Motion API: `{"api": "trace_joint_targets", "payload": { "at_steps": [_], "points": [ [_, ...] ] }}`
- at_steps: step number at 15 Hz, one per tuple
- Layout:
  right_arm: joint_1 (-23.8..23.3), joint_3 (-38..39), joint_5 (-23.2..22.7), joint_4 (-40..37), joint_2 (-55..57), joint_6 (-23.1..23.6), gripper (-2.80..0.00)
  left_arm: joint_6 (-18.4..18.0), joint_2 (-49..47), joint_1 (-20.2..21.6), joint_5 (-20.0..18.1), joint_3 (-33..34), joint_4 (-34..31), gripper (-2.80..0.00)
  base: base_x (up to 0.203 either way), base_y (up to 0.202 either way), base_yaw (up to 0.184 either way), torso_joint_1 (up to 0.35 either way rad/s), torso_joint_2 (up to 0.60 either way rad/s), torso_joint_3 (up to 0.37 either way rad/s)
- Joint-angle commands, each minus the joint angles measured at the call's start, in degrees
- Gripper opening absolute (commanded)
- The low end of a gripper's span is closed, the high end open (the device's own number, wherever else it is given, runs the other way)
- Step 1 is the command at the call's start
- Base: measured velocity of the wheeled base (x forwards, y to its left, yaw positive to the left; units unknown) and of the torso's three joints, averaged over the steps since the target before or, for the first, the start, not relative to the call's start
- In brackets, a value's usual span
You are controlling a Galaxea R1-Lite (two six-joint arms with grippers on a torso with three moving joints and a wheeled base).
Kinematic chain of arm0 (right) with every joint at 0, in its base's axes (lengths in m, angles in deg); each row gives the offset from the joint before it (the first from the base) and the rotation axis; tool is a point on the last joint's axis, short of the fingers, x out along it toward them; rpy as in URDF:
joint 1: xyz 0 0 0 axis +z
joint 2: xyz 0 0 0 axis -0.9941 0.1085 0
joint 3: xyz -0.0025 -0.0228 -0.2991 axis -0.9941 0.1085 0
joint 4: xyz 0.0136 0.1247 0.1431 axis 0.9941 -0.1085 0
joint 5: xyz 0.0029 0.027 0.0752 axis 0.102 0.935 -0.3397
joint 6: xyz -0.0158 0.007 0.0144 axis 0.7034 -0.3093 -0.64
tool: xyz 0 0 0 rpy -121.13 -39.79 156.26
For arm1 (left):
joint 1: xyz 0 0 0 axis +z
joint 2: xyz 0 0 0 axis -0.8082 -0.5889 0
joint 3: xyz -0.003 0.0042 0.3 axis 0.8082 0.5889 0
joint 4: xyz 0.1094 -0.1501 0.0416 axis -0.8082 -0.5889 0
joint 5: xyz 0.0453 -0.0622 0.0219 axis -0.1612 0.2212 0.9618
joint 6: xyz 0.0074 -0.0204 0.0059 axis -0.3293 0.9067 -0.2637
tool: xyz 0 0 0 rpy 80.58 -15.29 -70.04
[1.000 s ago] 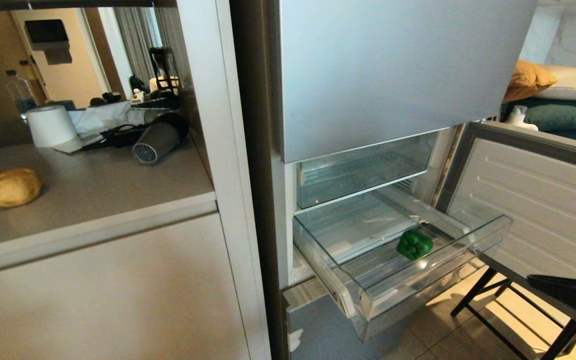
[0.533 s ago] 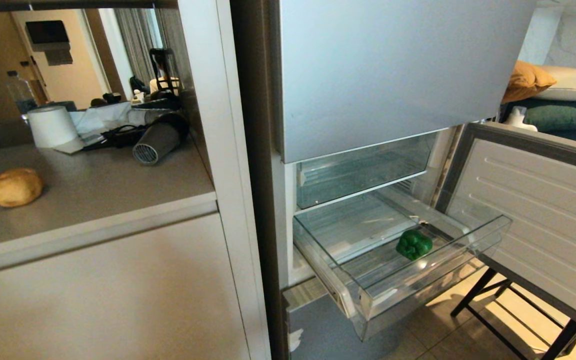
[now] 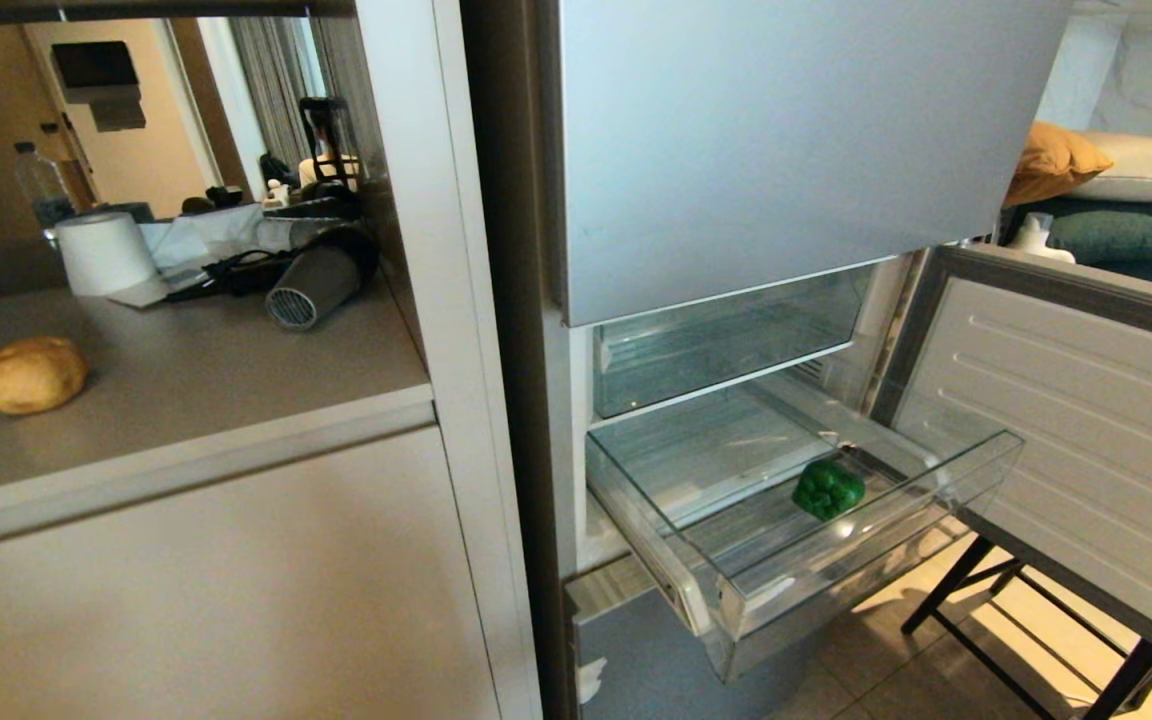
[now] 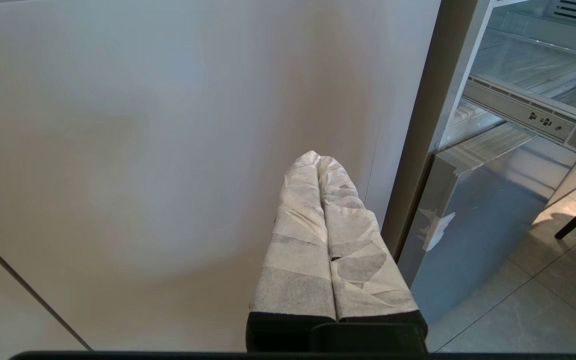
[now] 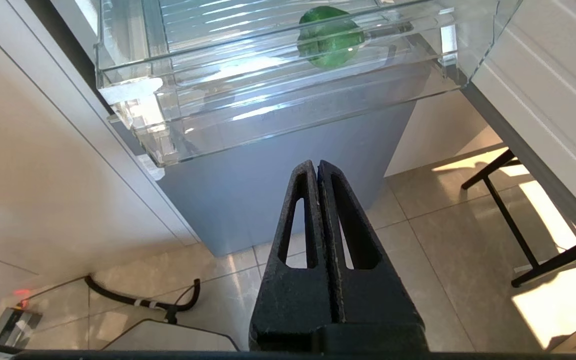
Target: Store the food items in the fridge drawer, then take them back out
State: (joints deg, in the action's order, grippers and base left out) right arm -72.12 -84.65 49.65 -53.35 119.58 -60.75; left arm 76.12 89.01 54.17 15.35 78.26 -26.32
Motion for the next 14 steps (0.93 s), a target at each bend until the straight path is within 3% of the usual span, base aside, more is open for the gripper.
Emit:
{"api": "trace_joint_targets", "payload": {
  "at_steps": [1,5,14],
  "points": [
    [0.04,0.1,0.01,-0.26,-0.13,-0.05,-2.8,0.01,0.0,0.02,0.01,0.18,0.04,-2.8,0.0,0.0,0.0,0.0,0.0,0.0],
    [0.04,0.01,-0.07,-1.41,-0.4,-0.06,-2.8,0.01,0.0,0.02,0.01,0.18,0.04,-2.8,-0.002,-0.004,0.044,0.001,0.0,0.001],
    [0.12,0.1,-0.07,-2.12,-0.58,-0.05,-2.8,0.01,0.0,0.02,0.01,0.18,0.04,-2.8,0.0,-0.008,0.175,0.003,0.0,0.005]
  ]
}}
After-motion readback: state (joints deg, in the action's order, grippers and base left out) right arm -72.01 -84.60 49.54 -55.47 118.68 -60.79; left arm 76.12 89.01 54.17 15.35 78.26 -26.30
